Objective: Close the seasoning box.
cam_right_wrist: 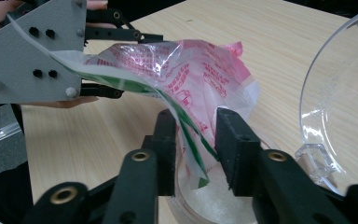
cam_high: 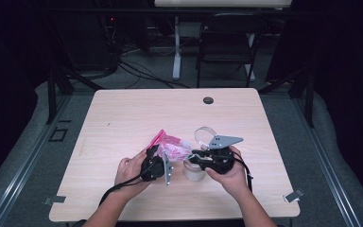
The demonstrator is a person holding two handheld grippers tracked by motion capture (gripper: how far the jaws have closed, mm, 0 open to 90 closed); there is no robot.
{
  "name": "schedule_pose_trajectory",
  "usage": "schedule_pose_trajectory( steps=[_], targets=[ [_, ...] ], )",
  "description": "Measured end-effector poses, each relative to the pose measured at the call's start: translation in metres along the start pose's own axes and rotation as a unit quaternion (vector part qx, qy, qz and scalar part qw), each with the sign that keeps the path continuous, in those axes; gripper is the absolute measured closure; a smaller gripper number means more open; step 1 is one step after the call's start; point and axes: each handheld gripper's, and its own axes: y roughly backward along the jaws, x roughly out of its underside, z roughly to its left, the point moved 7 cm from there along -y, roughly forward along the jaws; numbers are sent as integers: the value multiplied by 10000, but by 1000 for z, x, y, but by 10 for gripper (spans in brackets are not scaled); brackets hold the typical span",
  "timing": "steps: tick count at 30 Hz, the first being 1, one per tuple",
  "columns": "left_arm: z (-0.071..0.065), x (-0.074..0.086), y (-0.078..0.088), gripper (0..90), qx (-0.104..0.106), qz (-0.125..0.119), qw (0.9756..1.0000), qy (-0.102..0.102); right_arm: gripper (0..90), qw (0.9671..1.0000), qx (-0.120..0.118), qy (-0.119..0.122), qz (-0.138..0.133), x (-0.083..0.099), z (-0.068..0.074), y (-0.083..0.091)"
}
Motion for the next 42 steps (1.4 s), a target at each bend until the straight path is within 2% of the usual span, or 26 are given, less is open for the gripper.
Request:
schedule_pose_trajectory(
  steps=[3,7,8,14,17,19,26,28,29,31,33,35,38,39,42],
  targets=[
    [-4,2,-3,719,224,-54,9995,223,652,10000,11,14,-7,0,0,0],
    [-7,5,-5,726,481,-34,9979,422,614,10000,25,5,-46,-1,1,-1],
    [-11,3,-8,728,543,-228,9954,759,598,10000,38,16,-46,-2,1,-1],
    [-15,5,-12,731,918,-288,9888,1142,543,9999,42,-29,-124,-3,0,0],
    [-17,7,-13,735,1136,-286,9834,1383,529,9999,69,-43,-148,-4,-1,1],
    [-20,8,-15,737,1312,-285,9789,1539,520,9998,70,-59,-165,-4,-1,1],
    [-22,12,-21,745,1577,-298,9684,1908,529,9997,103,-80,-186,-4,-2,1],
    [-22,13,-22,747,1683,-316,9642,2026,530,9997,110,-90,-220,-5,-3,2],
    [-21,13,-22,748,1690,-341,9629,2078,531,9996,130,-106,-229,-5,-3,2],
    [-21,15,-23,750,1784,-338,9579,2223,536,9995,139,-119,-270,-5,-4,3],
    [-21,15,-24,751,1776,-351,9575,2247,536,9994,124,-144,-280,-5,-4,3],
    [-20,16,-25,752,1782,-354,9559,2306,536,9992,148,-170,-315,-6,-4,4],
    [-20,17,-25,753,1834,-369,9524,2408,537,9990,130,-213,-383,-7,-4,6],
    [-18,18,-26,753,1830,-365,9521,2421,535,9989,134,-215,-392,-8,-5,6],
    [-17,19,-27,753,1937,-388,9454,2590,546,9990,139,-215,-370,-8,-5,7]
  ],
)
